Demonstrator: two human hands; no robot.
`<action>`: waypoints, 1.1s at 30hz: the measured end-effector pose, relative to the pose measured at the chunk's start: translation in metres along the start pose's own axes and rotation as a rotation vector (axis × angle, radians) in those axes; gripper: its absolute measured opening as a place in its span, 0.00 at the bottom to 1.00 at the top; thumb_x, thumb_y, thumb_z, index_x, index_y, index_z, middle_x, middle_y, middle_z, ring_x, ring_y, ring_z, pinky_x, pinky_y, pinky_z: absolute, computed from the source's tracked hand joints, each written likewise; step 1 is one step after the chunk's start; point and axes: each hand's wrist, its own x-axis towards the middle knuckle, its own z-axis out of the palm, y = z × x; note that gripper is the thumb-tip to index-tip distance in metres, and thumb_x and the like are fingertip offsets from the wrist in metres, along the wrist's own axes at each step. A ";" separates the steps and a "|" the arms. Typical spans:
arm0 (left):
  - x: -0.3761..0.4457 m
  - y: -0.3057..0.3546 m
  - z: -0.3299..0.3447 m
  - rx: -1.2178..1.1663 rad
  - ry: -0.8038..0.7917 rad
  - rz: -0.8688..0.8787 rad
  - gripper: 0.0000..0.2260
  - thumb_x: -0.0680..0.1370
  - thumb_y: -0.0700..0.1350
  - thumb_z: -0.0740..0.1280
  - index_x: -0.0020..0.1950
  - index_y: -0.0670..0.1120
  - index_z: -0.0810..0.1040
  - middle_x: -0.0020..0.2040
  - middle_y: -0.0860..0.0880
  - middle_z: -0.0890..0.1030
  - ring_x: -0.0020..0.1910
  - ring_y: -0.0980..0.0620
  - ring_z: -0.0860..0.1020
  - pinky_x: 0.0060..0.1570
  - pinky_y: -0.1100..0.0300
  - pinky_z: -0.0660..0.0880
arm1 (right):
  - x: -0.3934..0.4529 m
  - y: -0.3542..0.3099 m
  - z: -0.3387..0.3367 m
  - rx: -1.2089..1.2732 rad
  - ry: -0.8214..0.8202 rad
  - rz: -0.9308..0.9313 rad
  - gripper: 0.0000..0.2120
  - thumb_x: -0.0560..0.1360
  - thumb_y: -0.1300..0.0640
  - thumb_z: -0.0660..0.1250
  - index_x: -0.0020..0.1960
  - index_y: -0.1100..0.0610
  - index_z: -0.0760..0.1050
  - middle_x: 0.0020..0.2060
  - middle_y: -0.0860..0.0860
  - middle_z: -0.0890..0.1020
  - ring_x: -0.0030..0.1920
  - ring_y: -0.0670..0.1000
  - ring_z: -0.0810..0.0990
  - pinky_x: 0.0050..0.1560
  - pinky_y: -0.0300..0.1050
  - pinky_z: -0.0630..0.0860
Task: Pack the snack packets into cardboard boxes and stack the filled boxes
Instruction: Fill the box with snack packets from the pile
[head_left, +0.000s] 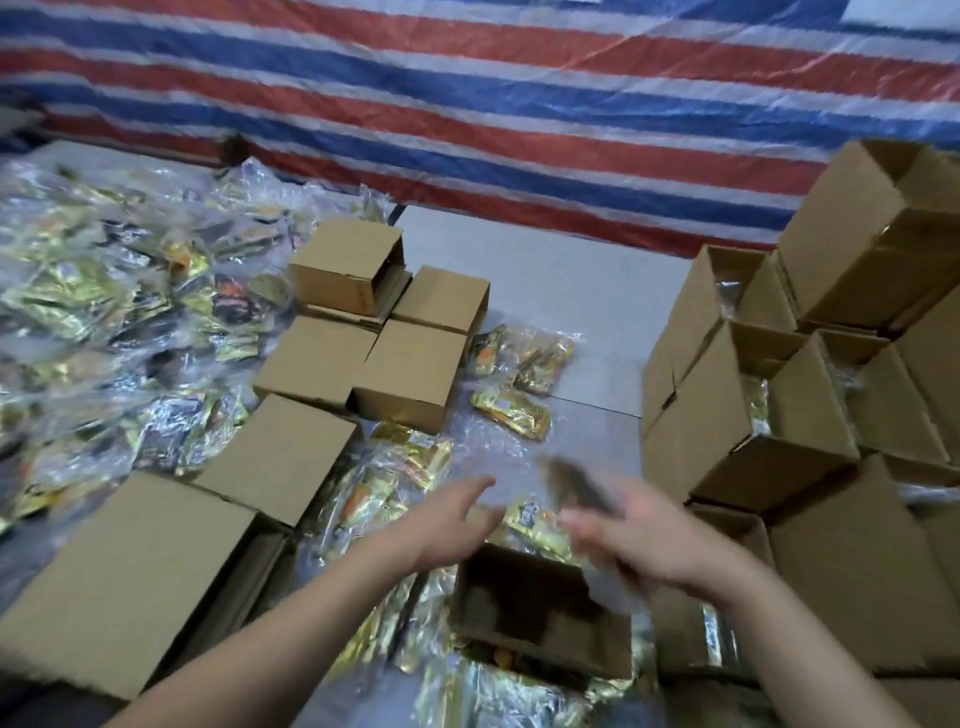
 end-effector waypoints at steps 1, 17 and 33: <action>0.000 -0.016 0.013 -0.010 -0.048 -0.027 0.24 0.85 0.56 0.55 0.80 0.49 0.61 0.79 0.51 0.62 0.77 0.53 0.61 0.74 0.60 0.57 | 0.005 0.004 0.011 -0.142 -0.100 0.008 0.23 0.68 0.33 0.68 0.52 0.49 0.77 0.46 0.49 0.82 0.47 0.45 0.80 0.52 0.46 0.76; 0.011 -0.051 0.053 -0.205 -0.006 -0.099 0.15 0.84 0.60 0.52 0.55 0.56 0.75 0.52 0.52 0.80 0.52 0.54 0.78 0.50 0.58 0.71 | 0.064 0.099 0.133 -0.270 -0.403 0.413 0.44 0.69 0.26 0.62 0.75 0.51 0.64 0.69 0.51 0.74 0.66 0.53 0.75 0.67 0.49 0.72; 0.019 -0.054 0.062 -0.170 0.045 -0.147 0.20 0.84 0.60 0.50 0.60 0.52 0.77 0.56 0.48 0.81 0.55 0.50 0.78 0.57 0.56 0.73 | 0.089 0.089 0.122 -0.325 -0.595 0.569 0.19 0.78 0.45 0.53 0.59 0.55 0.74 0.50 0.54 0.78 0.47 0.53 0.77 0.51 0.48 0.72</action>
